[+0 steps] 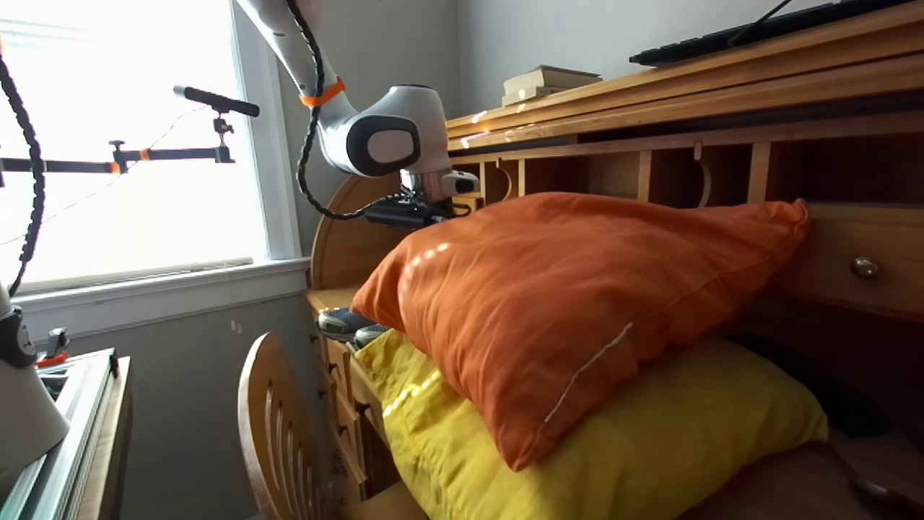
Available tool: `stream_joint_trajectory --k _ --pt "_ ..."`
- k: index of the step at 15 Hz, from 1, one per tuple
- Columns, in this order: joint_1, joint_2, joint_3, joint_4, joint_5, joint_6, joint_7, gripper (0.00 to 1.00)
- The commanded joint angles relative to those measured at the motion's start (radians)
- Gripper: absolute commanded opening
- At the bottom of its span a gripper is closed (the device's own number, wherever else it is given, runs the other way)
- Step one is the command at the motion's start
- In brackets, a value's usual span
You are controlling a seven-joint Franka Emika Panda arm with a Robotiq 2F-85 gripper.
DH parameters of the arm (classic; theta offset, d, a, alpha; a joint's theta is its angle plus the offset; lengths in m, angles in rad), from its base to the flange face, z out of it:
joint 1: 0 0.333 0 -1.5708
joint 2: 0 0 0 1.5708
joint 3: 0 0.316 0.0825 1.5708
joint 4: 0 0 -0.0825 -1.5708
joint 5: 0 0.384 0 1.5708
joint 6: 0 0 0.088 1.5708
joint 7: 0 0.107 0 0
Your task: Put the shoes on top of the pillows
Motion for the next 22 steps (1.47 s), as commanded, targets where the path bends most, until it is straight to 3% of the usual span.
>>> stream_joint_trajectory --k 1,7,22 --pt "-0.053 -0.014 0.060 0.029 0.084 -0.078 -0.062 0.02" --pt "-0.087 -0.050 0.101 0.041 0.175 -0.139 -0.156 0.03" --pt "-0.015 -0.176 0.104 0.045 0.251 -0.204 -0.283 0.04"
